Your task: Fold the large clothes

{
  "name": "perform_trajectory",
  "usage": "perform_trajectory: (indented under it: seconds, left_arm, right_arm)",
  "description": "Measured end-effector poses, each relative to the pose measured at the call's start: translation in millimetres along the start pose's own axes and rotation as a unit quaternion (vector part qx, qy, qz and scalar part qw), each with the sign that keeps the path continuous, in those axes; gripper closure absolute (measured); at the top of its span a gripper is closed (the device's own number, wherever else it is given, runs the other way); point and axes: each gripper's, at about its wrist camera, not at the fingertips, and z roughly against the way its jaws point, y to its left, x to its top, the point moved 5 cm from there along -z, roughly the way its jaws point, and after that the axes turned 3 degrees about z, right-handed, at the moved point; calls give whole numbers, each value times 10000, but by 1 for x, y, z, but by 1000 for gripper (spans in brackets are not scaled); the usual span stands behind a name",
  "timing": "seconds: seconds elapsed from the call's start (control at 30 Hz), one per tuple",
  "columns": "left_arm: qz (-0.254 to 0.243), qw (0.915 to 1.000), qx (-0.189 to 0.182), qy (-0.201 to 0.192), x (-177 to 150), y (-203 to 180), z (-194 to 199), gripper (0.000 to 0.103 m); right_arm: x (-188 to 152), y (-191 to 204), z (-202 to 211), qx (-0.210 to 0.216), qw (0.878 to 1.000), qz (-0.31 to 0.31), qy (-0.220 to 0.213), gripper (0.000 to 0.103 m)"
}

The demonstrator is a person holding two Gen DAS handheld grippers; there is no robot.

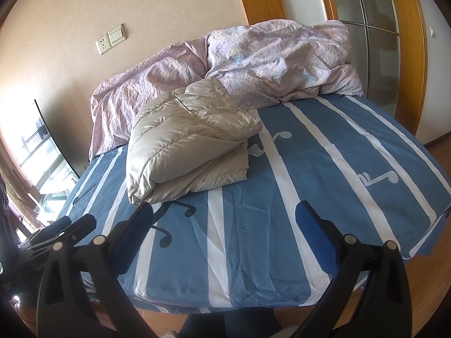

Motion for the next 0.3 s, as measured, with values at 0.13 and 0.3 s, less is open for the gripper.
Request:
perform_trajectory:
  seconds: [0.13, 0.3]
  left_arm:
    - [-5, 10000, -2, -2, 1, -1, -1, 1]
    - [1, 10000, -1, 4, 0, -1, -1, 1]
  right_arm:
    - [0, 0, 0, 1, 10000, 3, 5, 2]
    - [0, 0, 0, 5, 10000, 4, 4, 2]
